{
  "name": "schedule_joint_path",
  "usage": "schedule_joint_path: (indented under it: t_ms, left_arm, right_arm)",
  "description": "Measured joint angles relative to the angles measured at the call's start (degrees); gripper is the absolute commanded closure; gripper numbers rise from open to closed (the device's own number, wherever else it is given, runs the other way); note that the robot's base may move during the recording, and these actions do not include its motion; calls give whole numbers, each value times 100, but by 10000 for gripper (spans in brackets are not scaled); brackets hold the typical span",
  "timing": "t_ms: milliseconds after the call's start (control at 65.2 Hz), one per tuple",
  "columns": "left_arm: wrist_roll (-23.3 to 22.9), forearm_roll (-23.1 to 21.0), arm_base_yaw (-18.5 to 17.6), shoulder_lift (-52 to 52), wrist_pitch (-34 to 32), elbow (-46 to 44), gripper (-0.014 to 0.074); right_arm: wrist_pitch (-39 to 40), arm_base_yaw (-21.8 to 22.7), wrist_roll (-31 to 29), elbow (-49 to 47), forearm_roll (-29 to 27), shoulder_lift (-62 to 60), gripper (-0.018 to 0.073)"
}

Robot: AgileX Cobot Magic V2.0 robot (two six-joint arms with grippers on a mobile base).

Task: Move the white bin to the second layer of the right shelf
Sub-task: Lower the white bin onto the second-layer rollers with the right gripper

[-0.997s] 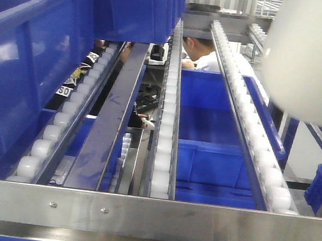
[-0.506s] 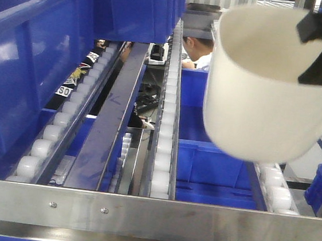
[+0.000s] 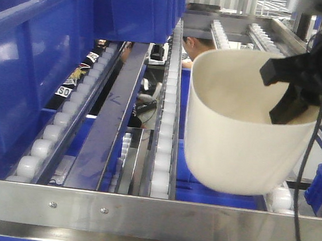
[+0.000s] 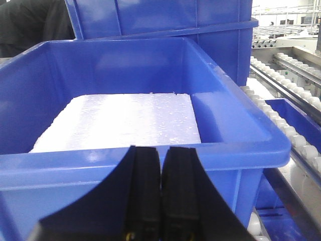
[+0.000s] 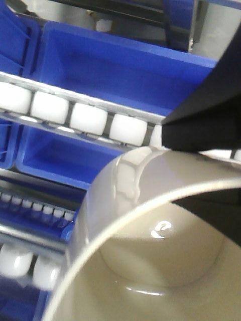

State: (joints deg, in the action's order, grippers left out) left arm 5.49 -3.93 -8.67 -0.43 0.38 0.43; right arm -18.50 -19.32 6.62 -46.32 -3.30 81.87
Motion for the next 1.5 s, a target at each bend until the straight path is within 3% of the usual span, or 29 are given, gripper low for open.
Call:
schedule_joint_path:
  t_ms: [1228, 1504]
  left_arm:
    - [0, 0, 0, 0, 0, 0, 512]
    - [0, 0, 0, 0, 0, 0, 512]
  right_arm:
    - [405, -114, 0, -25, -14, 637, 528]
    - [405, -114, 0, -36, -14, 641, 244]
